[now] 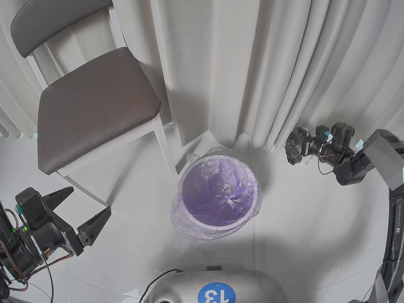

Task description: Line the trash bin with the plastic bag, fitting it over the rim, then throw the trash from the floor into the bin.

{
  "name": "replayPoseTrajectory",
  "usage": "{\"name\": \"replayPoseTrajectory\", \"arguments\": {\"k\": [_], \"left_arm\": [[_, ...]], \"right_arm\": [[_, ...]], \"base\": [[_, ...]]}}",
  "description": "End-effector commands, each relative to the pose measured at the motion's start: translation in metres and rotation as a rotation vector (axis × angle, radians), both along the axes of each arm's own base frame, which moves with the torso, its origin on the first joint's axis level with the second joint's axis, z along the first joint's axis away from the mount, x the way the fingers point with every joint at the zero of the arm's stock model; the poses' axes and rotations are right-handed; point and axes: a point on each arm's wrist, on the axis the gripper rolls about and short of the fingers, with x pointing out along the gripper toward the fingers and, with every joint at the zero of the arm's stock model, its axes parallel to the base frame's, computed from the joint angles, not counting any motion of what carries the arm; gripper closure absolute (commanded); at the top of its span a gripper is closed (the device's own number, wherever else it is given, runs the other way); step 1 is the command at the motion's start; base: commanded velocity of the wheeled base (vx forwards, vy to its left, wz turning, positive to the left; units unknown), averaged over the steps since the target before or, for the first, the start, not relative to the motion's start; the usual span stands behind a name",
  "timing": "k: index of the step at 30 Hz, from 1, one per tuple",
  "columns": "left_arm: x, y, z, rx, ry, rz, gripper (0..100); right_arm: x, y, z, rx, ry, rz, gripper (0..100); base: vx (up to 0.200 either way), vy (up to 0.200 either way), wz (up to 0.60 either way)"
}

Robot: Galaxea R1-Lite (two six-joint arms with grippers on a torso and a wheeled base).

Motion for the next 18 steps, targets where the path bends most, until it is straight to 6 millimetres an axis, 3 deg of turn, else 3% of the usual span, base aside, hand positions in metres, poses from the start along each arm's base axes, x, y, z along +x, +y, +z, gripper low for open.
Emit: {"name": "replayPoseTrajectory", "arguments": {"k": [1, 2, 3, 4, 7, 8, 15, 16, 18], "left_arm": [[0.007, -0.007, -0.015, 0.05, 0.077, -0.02, 0], [0.008, -0.01, -0.016, 0.064, 0.08, -0.038, 0], [0.007, -0.01, -0.014, 0.06, 0.069, -0.04, 0], [0.007, -0.01, -0.012, 0.06, 0.059, -0.041, 0], [0.004, -0.007, -0.008, 0.049, 0.032, -0.043, 0], [0.004, -0.007, -0.008, 0.049, 0.032, -0.043, 0], [0.006, -0.009, -0.007, 0.058, 0.032, -0.043, 0], [0.006, -0.009, -0.007, 0.058, 0.032, -0.043, 0], [0.006, -0.007, -0.003, 0.047, 0.013, -0.034, 0]], "right_arm": [[-0.062, 0.033, 0.096, 0.007, -0.118, 0.076, 100], [-0.084, 0.048, 0.099, 0.01, -0.122, 0.104, 100], [-0.084, 0.048, 0.099, 0.01, -0.122, 0.104, 100], [-0.101, 0.057, 0.104, 0.019, -0.141, 0.119, 100], [-0.119, 0.073, 0.111, 0.042, -0.161, 0.168, 100], [-0.119, 0.073, 0.112, 0.043, -0.162, 0.169, 100], [-0.132, 0.13, 0.122, 0.116, -0.162, 0.331, 100], [-0.132, 0.13, 0.122, 0.116, -0.162, 0.331, 100], [-0.135, 0.151, 0.121, 0.124, -0.164, 0.388, 100]], "base": [[0.0, 0.0, 0.0], [0.0, 0.0, 0.0], [0.0, 0.0, 0.0], [0.0, 0.0, 0.0], [0.0, 0.0, 0.0], [0.0, 0.0, 0.0], [0.0, 0.0, 0.0], [0.0, 0.0, 0.0], [0.0, 0.0, 0.0]]}}
